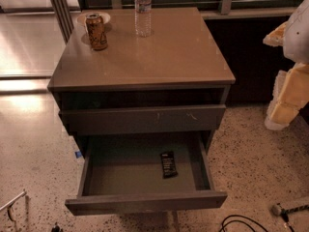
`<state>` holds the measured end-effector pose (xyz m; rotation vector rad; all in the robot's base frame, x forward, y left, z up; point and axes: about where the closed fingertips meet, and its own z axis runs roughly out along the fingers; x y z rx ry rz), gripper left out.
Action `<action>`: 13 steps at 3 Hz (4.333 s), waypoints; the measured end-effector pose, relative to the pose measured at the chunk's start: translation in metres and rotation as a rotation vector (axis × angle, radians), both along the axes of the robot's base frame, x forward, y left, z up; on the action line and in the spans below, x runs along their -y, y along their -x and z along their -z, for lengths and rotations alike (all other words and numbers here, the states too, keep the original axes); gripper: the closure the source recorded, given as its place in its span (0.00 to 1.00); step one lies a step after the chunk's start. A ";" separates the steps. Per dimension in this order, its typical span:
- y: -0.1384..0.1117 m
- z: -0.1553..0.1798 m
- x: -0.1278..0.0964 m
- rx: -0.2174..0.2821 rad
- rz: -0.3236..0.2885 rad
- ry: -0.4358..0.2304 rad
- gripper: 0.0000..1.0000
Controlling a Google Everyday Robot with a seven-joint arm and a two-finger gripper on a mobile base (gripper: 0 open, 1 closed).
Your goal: Pick rxbar chocolate from middle drawer and place on counter
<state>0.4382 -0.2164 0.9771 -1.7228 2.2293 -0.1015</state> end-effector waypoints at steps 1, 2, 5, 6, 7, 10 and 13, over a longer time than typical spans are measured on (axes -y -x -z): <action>0.000 0.000 0.000 0.000 0.000 0.000 0.00; 0.000 0.000 0.000 0.000 0.000 0.000 0.14; -0.031 0.165 -0.034 -0.070 -0.004 -0.241 0.84; -0.035 0.168 -0.035 -0.060 -0.001 -0.242 1.00; -0.035 0.168 -0.035 -0.060 -0.001 -0.242 1.00; -0.056 0.377 -0.082 -0.056 -0.191 -0.428 1.00; -0.083 0.434 -0.100 0.088 -0.240 -0.451 1.00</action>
Offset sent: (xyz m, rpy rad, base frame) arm 0.0000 0.0000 0.0000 0.0000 0.0000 0.0000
